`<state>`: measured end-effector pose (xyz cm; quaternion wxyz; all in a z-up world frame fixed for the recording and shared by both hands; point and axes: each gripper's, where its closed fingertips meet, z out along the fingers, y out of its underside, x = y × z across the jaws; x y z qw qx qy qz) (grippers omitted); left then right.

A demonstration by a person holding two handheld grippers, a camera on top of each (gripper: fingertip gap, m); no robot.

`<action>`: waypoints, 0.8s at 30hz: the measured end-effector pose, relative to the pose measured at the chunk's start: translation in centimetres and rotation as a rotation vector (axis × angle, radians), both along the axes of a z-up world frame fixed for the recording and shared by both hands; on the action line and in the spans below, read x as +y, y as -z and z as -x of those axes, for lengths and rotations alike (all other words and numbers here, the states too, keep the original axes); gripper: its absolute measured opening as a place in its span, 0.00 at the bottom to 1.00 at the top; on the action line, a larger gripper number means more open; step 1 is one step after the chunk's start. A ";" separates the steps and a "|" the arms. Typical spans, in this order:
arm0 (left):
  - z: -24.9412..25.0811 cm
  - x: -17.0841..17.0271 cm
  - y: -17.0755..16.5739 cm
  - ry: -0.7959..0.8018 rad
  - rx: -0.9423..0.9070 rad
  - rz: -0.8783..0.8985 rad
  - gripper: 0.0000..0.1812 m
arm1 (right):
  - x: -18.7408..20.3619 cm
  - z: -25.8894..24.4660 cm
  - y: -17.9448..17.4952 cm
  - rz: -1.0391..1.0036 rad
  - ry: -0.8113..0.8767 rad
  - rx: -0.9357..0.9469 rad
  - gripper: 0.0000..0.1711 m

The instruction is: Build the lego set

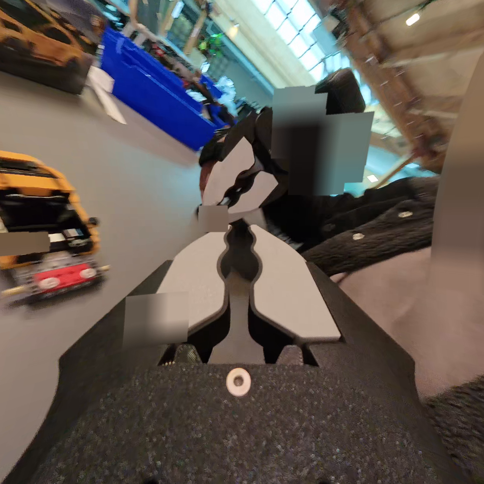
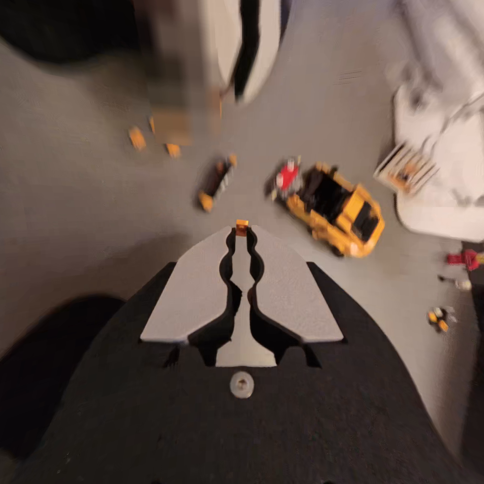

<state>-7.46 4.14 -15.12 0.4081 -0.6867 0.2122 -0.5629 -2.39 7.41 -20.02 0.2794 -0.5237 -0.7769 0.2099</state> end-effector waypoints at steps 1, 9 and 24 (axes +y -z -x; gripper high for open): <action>0.4 0.2 0.5 -0.024 0.053 -0.023 0.04 | 1.0 -1.1 1.6 -0.047 -0.019 -0.161 0.04; 2.1 0.8 4.1 -0.111 0.410 -0.146 0.05 | 4.1 -4.7 7.4 -0.189 -0.219 -0.927 0.05; 6.5 -1.4 10.5 -0.007 0.928 -0.218 0.12 | 2.3 -2.6 4.3 0.034 -0.042 -0.380 0.17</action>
